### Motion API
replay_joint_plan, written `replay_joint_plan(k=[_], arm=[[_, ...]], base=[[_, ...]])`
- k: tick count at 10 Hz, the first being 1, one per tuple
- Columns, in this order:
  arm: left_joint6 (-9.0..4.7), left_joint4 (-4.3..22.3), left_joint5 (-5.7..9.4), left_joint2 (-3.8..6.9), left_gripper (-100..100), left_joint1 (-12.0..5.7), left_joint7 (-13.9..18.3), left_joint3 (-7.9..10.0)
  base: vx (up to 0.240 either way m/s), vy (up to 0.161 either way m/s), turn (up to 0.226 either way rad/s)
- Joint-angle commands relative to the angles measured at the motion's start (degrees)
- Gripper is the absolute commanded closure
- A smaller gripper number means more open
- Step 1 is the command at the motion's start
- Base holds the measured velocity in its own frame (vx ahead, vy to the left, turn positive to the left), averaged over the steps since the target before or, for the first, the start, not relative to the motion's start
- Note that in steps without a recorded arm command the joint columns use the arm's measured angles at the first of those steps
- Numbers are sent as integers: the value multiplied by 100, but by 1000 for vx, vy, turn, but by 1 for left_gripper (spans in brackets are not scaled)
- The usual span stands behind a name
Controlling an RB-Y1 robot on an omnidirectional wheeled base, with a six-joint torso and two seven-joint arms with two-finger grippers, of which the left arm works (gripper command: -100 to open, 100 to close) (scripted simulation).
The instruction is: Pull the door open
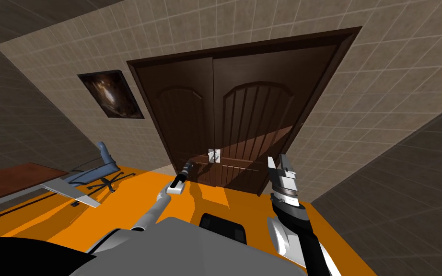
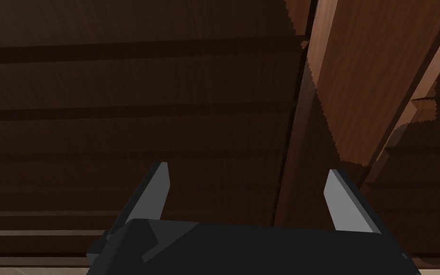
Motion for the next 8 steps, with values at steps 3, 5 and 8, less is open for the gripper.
replay_joint_plan(k=[3, 5, 8], arm=[[-37, 12, -18, -91, -100, -121, -27, -59], [-52, -28, -37, -181, -100, -220, -31, -153], [-98, 17, -56, -265, -100, -340, -42, -234]], base=[[184, -24, -82], [178, -85, -125], [142, -92, -115]])
